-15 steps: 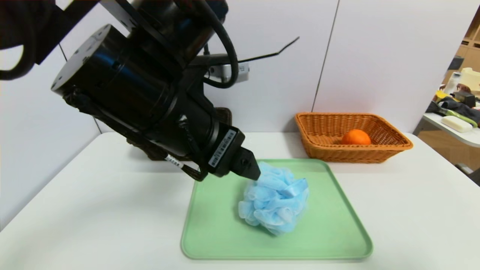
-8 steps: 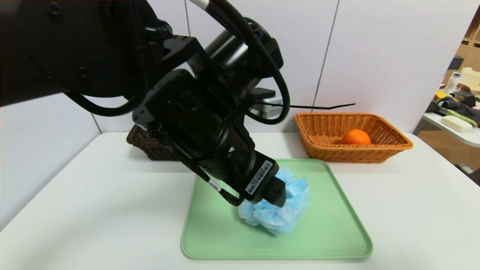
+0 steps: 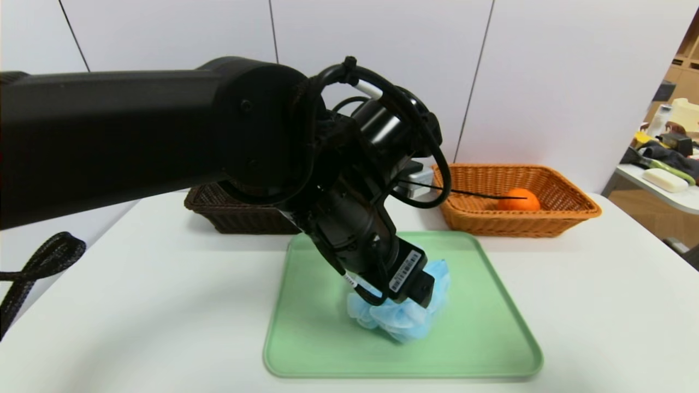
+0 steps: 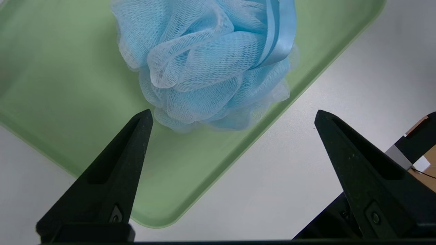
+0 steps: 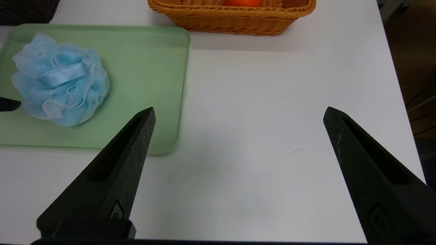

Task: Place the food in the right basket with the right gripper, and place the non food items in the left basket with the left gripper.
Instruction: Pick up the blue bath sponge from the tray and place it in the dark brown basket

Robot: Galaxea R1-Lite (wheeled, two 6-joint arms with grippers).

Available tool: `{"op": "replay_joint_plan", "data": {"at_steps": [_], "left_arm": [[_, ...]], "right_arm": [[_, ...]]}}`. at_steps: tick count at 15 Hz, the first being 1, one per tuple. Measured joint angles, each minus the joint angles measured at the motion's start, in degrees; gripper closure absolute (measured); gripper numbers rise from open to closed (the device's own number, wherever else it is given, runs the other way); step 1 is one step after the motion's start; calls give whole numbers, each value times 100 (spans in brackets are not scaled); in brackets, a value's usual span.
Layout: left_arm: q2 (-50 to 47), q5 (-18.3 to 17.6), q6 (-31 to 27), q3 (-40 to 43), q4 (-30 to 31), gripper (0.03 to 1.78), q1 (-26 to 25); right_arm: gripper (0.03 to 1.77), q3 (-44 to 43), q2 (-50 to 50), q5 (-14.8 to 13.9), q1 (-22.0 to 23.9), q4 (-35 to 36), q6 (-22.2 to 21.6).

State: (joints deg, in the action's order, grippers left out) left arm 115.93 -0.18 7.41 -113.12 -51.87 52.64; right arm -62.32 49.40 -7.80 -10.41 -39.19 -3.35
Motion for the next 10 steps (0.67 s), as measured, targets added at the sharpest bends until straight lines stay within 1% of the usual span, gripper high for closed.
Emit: {"op": "replay_joint_plan", "data": {"at_steps": [8,10], "left_arm": [[471,-4,9,0,378,12,-5],[595,-2,2,0,490,12,-7]], "right_arm": [[10,-88,350,26,74,122,2],[10,-96,444,30,77,325,-6]]}}
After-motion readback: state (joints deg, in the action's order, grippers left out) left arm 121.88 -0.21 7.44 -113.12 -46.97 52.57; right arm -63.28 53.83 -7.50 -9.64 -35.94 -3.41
